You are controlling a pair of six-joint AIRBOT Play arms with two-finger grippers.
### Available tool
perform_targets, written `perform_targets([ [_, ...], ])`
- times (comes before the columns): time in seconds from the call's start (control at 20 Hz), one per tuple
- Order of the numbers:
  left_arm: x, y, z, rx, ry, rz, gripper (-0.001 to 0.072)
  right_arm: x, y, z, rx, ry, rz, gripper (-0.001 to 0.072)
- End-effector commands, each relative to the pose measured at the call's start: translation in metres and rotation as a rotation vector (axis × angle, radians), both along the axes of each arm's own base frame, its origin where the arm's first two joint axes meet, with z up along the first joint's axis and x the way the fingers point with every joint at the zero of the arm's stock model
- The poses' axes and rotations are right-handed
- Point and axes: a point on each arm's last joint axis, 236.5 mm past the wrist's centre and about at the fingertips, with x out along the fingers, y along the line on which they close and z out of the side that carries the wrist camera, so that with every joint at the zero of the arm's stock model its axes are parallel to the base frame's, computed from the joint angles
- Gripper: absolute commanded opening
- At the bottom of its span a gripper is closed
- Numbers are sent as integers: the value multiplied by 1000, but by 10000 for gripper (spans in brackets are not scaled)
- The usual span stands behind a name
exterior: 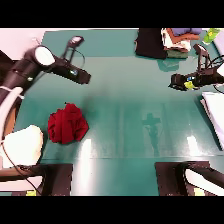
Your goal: Fold the shirts.
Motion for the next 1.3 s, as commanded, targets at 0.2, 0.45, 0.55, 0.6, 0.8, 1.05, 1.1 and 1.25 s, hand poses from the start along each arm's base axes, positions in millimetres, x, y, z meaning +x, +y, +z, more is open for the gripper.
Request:
perform_targets([
  [0.2,-80,106,11,232,203,209,713,-4,1,-2,1,17,7,24],
  [0.45,-103,112,-101,245,354,287,714,-4,1,-2,1,18,7,24],
  [0.55,-118,115,-131,253,407,305,713,-4,1,-2,2,17,7,23],
  [0.6,-131,117,-142,268,449,307,713,-4,1,-2,2,18,7,24],
  [0.8,-147,119,-151,281,493,283,108,-4,2,-1,3,16,7,24],
  [1.05,-77,97,-7,172,87,221,27,6,3,54,-4,-72,33,23],
  [1.1,-67,85,42,149,-37,172,27,10,4,72,-8,-107,37,23],
  [1.25,-69,36,160,101,-341,-16,26,19,3,123,-16,-223,41,23],
])
